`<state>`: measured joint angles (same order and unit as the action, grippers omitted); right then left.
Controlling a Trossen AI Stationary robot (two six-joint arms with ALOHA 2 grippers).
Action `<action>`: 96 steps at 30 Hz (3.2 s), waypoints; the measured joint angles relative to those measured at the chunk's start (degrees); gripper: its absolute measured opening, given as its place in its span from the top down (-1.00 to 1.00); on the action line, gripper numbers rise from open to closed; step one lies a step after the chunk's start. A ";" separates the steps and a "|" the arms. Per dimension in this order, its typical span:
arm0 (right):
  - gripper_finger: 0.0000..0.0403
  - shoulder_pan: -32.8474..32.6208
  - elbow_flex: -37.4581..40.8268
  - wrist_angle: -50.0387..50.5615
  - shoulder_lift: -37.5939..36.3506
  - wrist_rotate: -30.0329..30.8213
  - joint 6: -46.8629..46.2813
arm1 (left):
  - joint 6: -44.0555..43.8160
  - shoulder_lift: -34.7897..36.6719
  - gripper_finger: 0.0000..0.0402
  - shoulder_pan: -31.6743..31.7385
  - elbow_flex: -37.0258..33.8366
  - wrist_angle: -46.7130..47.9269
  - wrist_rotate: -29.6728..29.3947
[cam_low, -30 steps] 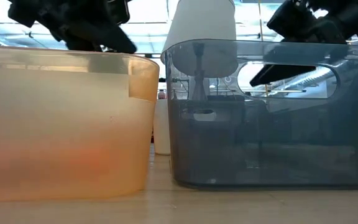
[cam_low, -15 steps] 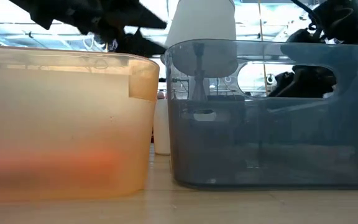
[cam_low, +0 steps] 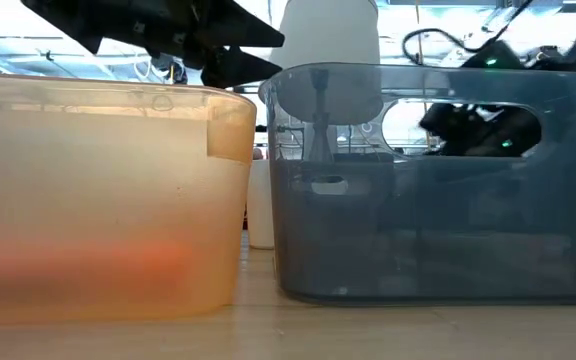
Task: Pick & Place Markers
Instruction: Move the black small highlighter pen, then put the light green large highlighter pen into the transparent orange bin
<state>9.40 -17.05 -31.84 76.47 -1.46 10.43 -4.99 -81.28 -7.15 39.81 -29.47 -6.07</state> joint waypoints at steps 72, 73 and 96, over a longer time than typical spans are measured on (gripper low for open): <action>1.00 -34.31 -13.84 18.29 5.37 -7.54 -19.32 | 2.80 -0.02 -0.34 0.80 0.00 2.77 -0.44; 1.00 -34.52 -13.84 16.31 5.98 -7.82 -18.68 | 2.79 -0.02 -0.34 0.80 0.00 2.71 -0.44; 1.00 -31.27 -13.95 8.31 11.89 -2.07 -14.12 | 2.79 -0.02 -0.34 0.80 0.00 2.64 -0.46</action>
<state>-21.88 -31.00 -23.53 88.37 -3.53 -3.70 -2.20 -81.30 -6.35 39.81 -26.83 -6.52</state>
